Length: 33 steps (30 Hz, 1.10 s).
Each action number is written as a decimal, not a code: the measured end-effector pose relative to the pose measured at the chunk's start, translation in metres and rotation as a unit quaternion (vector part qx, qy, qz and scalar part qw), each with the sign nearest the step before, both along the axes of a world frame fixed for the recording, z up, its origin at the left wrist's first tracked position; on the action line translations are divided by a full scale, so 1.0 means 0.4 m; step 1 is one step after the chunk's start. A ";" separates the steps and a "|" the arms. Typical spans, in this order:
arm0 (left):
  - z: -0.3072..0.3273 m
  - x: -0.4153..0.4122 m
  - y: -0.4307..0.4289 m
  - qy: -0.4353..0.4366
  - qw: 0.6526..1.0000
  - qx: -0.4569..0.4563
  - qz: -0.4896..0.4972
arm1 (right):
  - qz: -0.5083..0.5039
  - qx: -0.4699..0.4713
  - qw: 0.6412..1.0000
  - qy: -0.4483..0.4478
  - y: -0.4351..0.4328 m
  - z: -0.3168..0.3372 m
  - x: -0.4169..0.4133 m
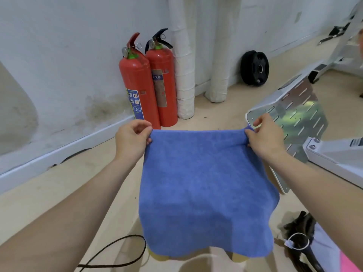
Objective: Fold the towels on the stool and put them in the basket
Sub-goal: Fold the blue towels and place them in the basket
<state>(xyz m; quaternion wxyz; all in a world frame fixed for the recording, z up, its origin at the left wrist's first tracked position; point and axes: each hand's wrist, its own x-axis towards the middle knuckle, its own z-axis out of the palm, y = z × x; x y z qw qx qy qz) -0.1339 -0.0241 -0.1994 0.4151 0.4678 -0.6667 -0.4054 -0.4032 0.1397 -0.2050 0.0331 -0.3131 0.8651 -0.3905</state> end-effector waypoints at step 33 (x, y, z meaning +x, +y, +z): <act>-0.042 0.295 0.267 -0.152 0.929 0.304 -0.143 | 0.208 0.118 0.791 -0.563 0.320 -0.029 0.104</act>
